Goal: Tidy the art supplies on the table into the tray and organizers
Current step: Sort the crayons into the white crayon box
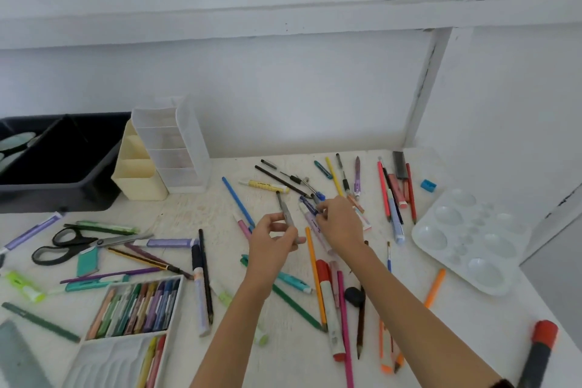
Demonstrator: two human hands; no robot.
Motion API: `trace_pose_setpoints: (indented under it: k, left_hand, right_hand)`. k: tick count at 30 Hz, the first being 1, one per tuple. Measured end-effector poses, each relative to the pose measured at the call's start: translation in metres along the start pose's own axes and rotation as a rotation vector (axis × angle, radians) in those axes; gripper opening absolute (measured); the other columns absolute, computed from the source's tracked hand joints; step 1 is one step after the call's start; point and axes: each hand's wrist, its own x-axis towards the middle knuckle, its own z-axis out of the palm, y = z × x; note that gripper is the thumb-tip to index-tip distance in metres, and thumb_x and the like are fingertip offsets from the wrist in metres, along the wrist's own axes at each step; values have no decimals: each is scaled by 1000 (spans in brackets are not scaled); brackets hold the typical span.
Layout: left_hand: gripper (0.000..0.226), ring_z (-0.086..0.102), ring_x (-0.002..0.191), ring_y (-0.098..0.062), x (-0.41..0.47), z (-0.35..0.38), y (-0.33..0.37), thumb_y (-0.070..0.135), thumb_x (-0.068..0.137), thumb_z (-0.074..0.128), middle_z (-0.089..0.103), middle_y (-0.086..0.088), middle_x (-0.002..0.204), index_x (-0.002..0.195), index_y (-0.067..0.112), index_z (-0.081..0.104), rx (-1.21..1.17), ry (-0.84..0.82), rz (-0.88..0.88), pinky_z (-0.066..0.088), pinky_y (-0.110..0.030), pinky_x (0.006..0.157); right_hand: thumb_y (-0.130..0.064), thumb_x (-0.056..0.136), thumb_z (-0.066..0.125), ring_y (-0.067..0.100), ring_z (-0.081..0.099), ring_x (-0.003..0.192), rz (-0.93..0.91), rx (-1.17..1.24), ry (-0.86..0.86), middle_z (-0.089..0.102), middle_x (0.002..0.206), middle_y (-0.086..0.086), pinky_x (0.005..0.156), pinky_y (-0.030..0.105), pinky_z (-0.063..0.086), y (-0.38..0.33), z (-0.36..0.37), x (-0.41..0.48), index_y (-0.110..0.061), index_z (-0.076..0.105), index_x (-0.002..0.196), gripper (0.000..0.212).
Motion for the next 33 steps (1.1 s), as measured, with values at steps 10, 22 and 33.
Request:
trace_pose_setpoints:
  k: [10, 22, 33]
  left_hand:
    - [24, 70, 81, -17, -4, -8, 3, 23, 92, 59, 68, -12, 97, 113, 14, 55, -146, 86, -30, 51, -12, 60]
    - [19, 68, 72, -14, -37, -82, 8, 15, 92, 58, 68, -10, 85, 102, 1, 62, -313, 167, 98, 56, -23, 65]
    - [29, 68, 81, -21, -92, -200, -21, 4, 89, 60, 65, -18, 90, 115, 17, 59, -183, 147, 126, 57, -26, 64]
  right_hand:
    - [-23, 90, 60, 13, 55, 84, -3, 153, 146, 55, 101, 4, 64, 20, 43, 0, 6, -5, -11, 65, 98, 16]
    - [-5, 88, 61, 18, 68, 77, 160, 1213, 2, 70, 87, 11, 68, 26, 57, -79, -8, -83, -6, 64, 95, 8]
    - [-10, 88, 63, 29, 66, 69, 199, 1236, -98, 61, 78, 20, 59, 30, 56, -151, 48, -175, -11, 62, 106, 18]
